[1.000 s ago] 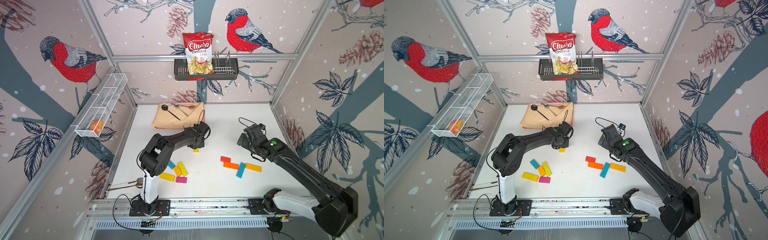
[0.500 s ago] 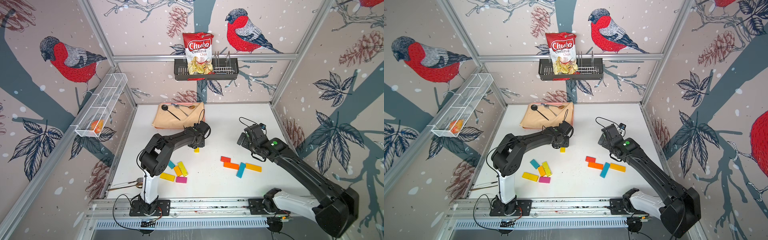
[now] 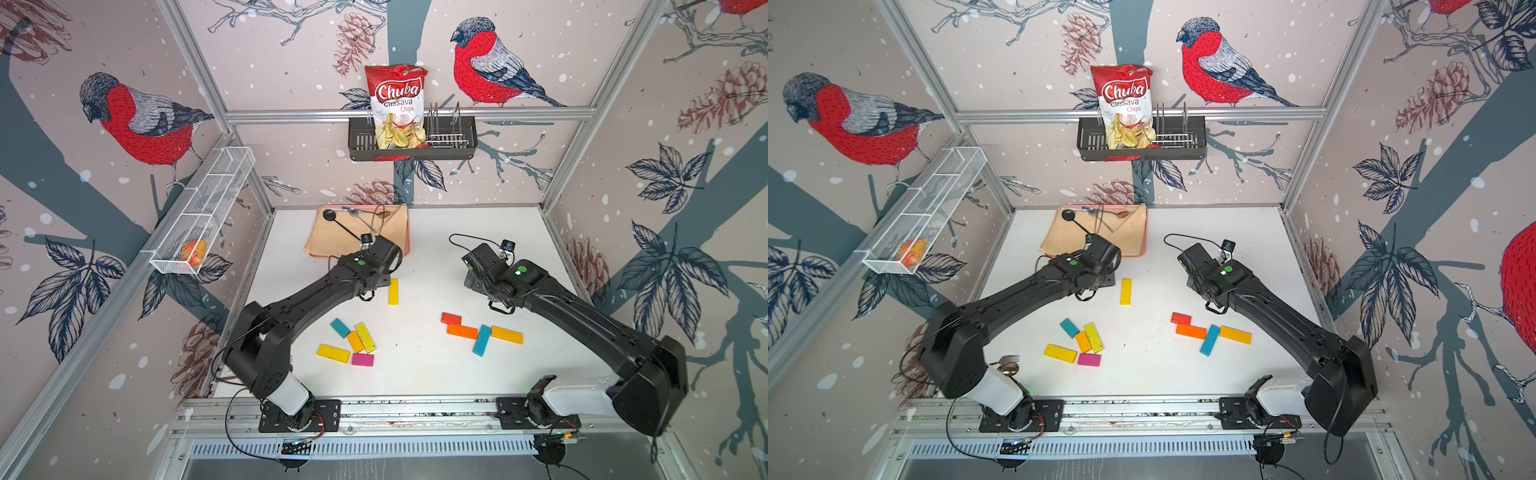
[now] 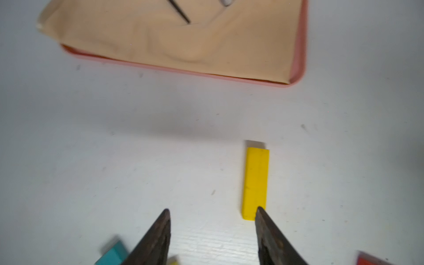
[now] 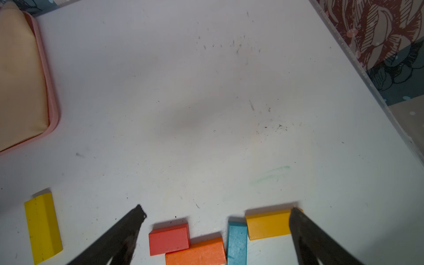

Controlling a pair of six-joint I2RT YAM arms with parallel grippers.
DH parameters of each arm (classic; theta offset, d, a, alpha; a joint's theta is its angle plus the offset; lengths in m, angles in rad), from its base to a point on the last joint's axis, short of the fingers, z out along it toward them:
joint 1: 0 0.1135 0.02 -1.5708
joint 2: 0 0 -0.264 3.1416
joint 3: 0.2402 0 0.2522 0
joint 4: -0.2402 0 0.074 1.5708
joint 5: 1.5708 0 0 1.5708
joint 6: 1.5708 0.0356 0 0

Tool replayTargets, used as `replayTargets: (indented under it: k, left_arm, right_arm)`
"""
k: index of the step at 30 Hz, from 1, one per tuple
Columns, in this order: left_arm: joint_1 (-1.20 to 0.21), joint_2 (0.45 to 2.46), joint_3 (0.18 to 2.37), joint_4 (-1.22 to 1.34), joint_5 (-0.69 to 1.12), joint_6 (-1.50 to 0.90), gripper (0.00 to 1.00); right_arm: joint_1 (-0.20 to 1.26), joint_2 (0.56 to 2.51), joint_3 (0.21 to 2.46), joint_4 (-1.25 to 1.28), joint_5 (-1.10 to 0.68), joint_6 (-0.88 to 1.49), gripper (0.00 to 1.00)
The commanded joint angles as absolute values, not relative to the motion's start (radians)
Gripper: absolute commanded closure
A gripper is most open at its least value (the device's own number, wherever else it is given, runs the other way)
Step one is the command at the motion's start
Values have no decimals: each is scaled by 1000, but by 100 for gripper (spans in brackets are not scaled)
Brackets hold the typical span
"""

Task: Assemble the letter h with building blocks
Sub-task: Place the building block at the center of the board, then pick up the building block from the center of the board.

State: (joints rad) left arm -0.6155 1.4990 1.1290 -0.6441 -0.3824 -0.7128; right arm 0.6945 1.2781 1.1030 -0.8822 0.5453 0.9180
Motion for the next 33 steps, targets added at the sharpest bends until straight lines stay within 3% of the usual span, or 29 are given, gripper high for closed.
replayTargets:
  k: [1, 4, 8, 29, 33]
  left_arm:
    - [-534, 1377, 1007, -728, -405, -793, 46]
    - [-431, 1282, 888, -705, -362, -831, 48]
    - [-351, 1238, 805, -661, -295, -869, 49]
    - [-345, 1416, 676, -498, -129, -954, 51]
    - [-345, 1424, 659, -483, -129, -961, 58]
  right_arm:
    - [699, 1189, 1027, -740, 478, 839, 0]
    - [683, 1136, 959, -643, 347, 806, 0]
    - [675, 1139, 937, -645, 321, 803, 3]
    - [647, 1158, 922, -646, 280, 760, 5]
    - [646, 1163, 925, -652, 276, 759, 5]
